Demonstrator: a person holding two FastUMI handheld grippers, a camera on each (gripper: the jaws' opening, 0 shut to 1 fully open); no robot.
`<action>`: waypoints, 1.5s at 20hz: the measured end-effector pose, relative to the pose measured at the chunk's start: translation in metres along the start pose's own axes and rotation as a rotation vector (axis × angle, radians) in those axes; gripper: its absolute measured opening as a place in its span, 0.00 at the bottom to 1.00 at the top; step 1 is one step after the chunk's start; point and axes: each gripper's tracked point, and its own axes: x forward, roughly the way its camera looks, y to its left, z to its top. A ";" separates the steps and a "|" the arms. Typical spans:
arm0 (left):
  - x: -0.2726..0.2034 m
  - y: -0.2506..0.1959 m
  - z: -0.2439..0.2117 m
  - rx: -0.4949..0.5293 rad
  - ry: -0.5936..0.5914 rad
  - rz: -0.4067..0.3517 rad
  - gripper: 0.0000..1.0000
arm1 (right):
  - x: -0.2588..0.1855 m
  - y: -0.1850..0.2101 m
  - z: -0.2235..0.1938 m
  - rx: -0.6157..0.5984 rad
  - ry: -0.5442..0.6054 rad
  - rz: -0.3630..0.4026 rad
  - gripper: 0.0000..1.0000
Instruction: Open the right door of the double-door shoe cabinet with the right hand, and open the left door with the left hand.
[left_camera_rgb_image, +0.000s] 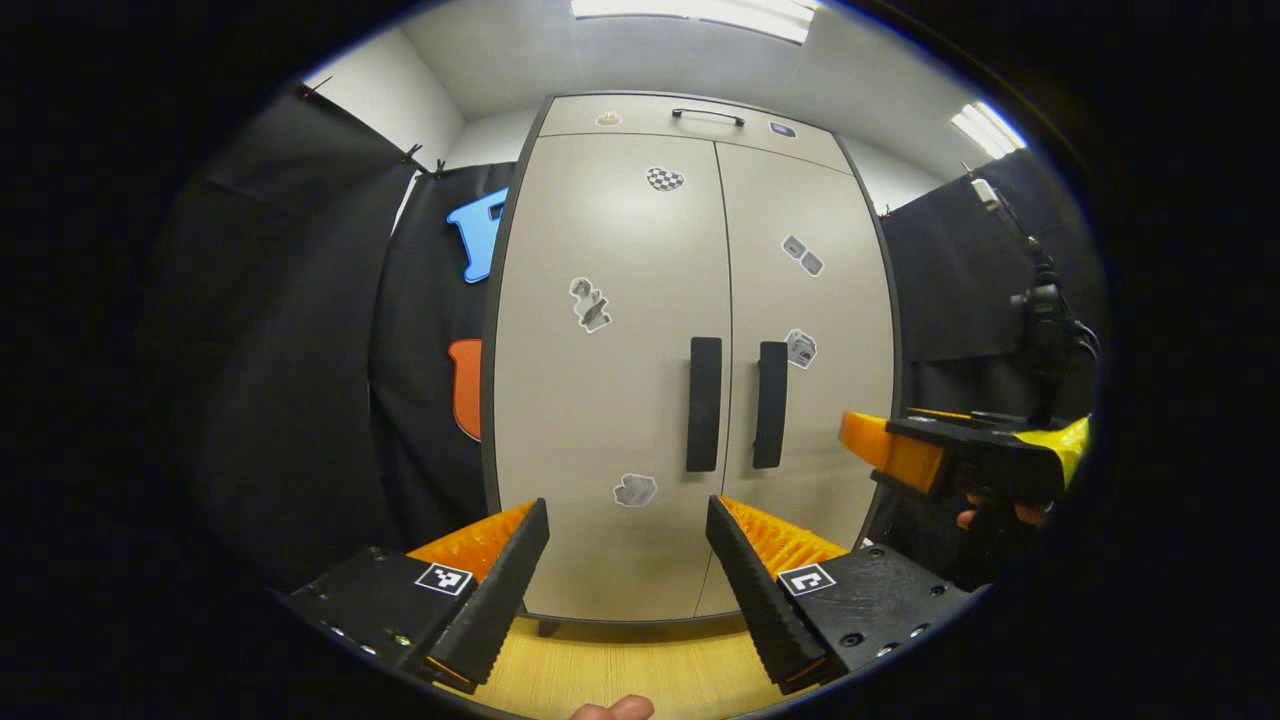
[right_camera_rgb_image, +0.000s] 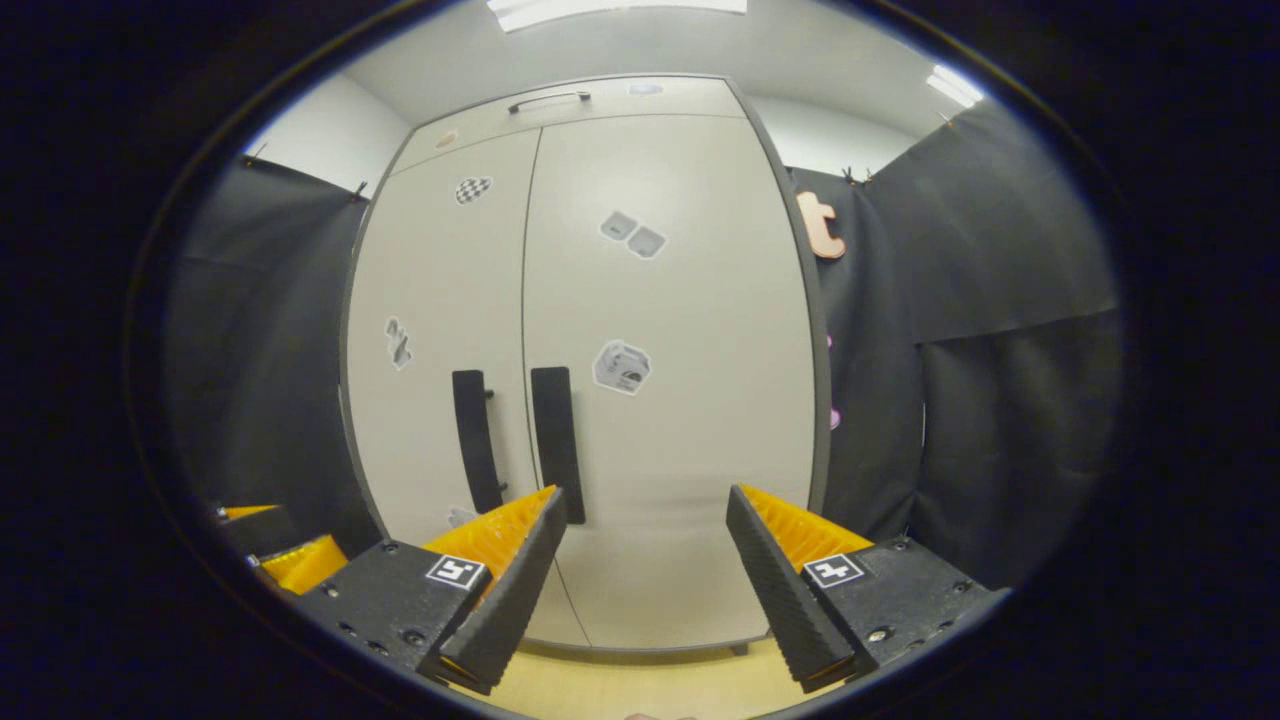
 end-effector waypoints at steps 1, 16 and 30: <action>-0.003 -0.001 -0.001 0.002 0.003 -0.004 0.95 | 0.009 0.005 0.000 -0.006 0.008 0.005 1.00; -0.013 0.034 -0.017 -0.025 0.041 0.043 0.95 | 0.096 0.046 -0.013 -0.006 0.078 0.026 0.98; -0.009 0.046 -0.016 -0.035 0.033 0.057 0.95 | 0.103 0.059 -0.014 -0.038 0.057 0.032 0.24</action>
